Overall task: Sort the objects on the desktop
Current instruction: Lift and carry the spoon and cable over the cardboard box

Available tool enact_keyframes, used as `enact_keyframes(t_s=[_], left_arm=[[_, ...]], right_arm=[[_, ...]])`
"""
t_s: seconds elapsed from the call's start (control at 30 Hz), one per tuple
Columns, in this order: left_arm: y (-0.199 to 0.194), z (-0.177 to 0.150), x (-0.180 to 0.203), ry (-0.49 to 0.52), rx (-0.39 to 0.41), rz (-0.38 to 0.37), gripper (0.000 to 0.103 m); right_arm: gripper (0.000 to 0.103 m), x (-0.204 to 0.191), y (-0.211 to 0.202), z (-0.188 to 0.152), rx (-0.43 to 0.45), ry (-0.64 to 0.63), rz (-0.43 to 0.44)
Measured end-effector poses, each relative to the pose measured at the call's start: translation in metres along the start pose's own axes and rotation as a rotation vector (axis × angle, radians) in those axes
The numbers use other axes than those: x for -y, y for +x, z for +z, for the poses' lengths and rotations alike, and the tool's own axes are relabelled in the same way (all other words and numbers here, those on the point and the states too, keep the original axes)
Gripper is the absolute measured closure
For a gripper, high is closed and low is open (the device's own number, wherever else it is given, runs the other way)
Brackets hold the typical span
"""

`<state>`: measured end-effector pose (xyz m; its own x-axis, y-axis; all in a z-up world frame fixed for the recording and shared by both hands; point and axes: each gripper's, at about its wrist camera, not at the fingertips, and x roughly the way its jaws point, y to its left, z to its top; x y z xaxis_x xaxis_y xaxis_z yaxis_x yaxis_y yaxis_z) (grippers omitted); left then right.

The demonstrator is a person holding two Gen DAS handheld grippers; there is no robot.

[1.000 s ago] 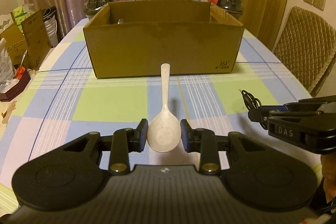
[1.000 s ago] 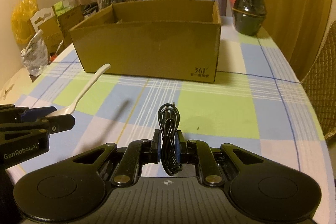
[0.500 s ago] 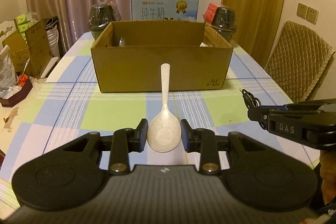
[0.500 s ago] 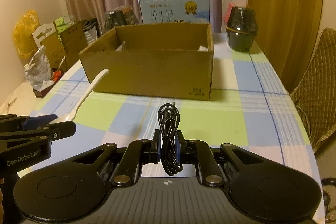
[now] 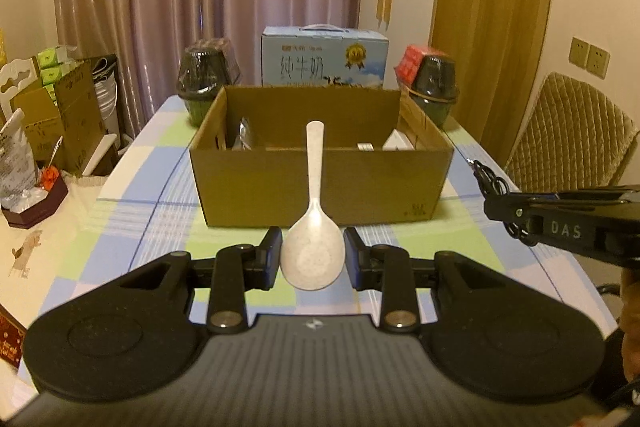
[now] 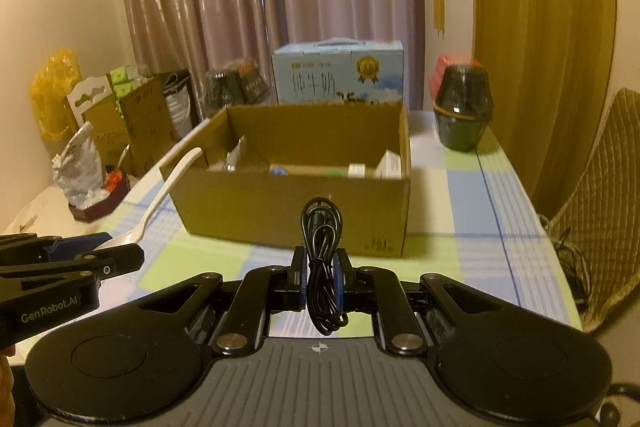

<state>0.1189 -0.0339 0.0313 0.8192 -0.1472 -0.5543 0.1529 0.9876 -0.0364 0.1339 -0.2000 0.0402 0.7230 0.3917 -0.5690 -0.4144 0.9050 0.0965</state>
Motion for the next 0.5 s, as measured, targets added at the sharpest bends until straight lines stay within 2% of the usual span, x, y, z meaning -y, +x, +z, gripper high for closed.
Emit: enact_keyframes(t_s=[0.23,0.5], left_arm=[[0.021,0.033,-0.009,-0.002,0.001,-0.020,0.075],[0.057,0.076,-0.014,0.023,0.001,-0.037,0.075]], right_arm=[[0.094,0.003,0.013,0.031,0.032,-0.022,0.003],[0.094,0.008,0.049,0.072,0.040,-0.027,0.017]])
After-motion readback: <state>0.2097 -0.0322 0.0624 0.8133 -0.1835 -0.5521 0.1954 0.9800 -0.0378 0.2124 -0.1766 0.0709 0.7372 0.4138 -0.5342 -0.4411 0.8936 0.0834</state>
